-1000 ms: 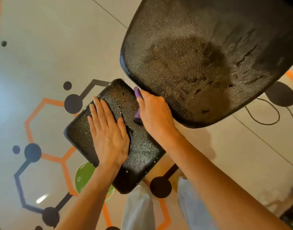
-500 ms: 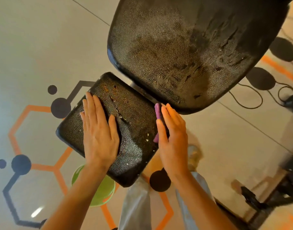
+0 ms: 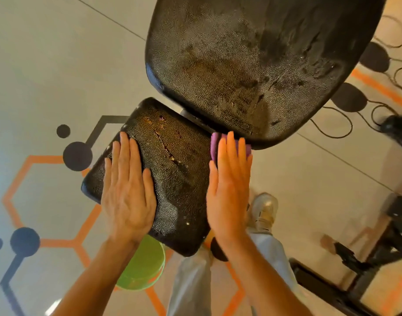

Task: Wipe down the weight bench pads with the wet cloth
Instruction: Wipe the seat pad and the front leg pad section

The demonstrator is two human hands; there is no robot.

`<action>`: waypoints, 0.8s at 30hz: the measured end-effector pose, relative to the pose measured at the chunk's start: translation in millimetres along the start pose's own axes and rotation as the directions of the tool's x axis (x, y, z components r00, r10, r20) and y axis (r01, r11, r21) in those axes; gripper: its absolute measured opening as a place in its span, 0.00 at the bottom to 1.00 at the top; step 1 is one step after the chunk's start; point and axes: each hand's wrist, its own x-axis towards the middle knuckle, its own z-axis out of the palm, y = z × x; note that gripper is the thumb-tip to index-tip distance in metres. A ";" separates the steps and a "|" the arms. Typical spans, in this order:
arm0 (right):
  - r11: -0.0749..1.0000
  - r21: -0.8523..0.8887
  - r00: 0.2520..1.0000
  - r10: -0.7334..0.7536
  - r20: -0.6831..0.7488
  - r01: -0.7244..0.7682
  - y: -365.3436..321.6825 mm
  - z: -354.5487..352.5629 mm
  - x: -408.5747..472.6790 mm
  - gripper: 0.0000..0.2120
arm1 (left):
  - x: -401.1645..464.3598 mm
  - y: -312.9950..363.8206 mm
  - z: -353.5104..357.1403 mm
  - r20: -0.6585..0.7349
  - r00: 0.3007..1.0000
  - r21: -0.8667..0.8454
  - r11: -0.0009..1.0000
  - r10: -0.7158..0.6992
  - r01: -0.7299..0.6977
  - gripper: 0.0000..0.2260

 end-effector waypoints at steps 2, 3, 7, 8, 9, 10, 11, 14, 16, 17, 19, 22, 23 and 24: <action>0.999 -0.035 0.998 -0.036 0.055 0.038 -15.8 4.6 -45.9 0.24 | 0.0 0.9 -0.2 -0.004 1.000 -0.001 1.000 -0.001 0.001 0.24; 0.993 -0.068 0.991 -0.086 0.101 0.094 -20.2 2.4 -69.3 0.24 | 0.0 0.5 -0.5 -0.003 1.000 -0.003 1.000 -0.001 0.001 0.24; 0.968 -0.184 0.980 -0.145 0.137 0.169 -8.9 2.5 -46.8 0.24 | -0.9 -0.8 -1.8 0.002 1.000 -0.031 0.999 0.022 -0.022 0.24; 0.973 -0.204 0.991 -0.091 0.094 0.109 -9.3 2.1 -21.0 0.24 | -1.1 -1.1 -2.0 0.004 1.000 -0.033 0.999 0.029 -0.029 0.24; 0.980 -0.197 0.999 -0.021 0.044 0.029 -9.2 3.4 1.1 0.24 | -1.0 -1.6 -1.7 0.006 1.000 -0.028 0.999 0.030 -0.029 0.24; 0.985 -0.171 0.999 0.039 0.019 -0.035 -12.1 3.8 12.0 0.25 | -1.0 -2.1 -0.7 0.011 1.000 -0.018 0.999 0.027 -0.027 0.24; 0.984 -0.170 0.998 0.062 0.012 -0.059 -17.9 5.6 7.0 0.25 | -1.3 -2.8 0.5 0.019 1.000 -0.006 1.000 0.023 -0.022 0.24; 0.972 -0.225 0.994 -0.050 0.094 0.070 -38.1 11.0 -76.2 0.26 | -0.6 -4.0 1.9 0.048 0.999 0.015 1.000 0.008 -0.009 0.25; 0.953 -0.236 0.973 -0.153 0.173 0.192 -36.4 7.2 -112.9 0.24 | -0.7 -4.2 1.8 0.060 0.998 0.017 1.000 0.003 -0.004 0.25; 0.951 -0.213 0.965 -0.186 0.185 0.224 -29.4 7.9 -105.6 0.24 | -0.7 -3.7 1.4 0.060 0.998 0.012 1.000 0.004 -0.005 0.25; 0.970 -0.178 0.983 -0.149 0.111 0.167 -20.3 9.2 -55.9 0.24 | -0.9 -2.9 0.5 0.060 0.998 0.005 1.000 0.008 -0.009 0.25; 0.985 -0.168 0.999 0.039 -0.020 -0.041 -24.1 8.6 10.1 0.24 | -1.5 -2.8 0.6 0.060 0.998 -0.009 1.000 0.003 -0.003 0.25; 0.985 -0.161 0.998 0.064 -0.027 -0.068 -29.9 11.6 2.9 0.24 | -1.4 -2.5 1.0 0.061 0.998 -0.009 1.000 0.002 -0.001 0.25; 0.986 -0.159 0.999 0.038 -0.018 -0.041 -36.5 13.6 -17.4 0.24 | -1.3 -2.2 0.9 0.062 0.998 -0.007 1.000 -0.002 0.002 0.25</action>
